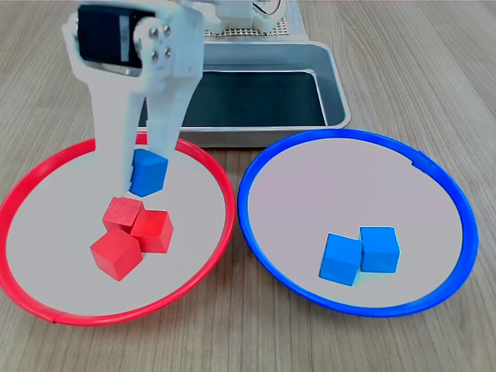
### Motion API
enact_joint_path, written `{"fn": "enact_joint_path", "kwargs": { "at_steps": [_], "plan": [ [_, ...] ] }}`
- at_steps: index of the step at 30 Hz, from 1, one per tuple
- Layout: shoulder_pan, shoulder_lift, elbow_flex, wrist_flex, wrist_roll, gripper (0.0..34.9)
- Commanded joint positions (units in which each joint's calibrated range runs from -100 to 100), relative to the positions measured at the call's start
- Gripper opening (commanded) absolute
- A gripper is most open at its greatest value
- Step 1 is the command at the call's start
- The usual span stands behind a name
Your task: Relocate any blue block in the red dish to the blue dish, correcting any misplacements.
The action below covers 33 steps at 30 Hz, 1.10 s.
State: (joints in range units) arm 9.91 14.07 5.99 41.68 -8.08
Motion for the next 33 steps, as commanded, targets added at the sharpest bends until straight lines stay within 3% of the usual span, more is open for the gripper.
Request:
{"fn": "enact_joint_path", "kwargs": {
  "at_steps": [1,18,33],
  "plan": [
    [-2.52,-4.98,-0.21,-1.36,1.51,0.4],
    [-21.25,-6.94,2.89,-2.93,7.96,0.3],
    [-23.14,-0.21,5.71,-5.32,9.28,0.3]
  ]
}}
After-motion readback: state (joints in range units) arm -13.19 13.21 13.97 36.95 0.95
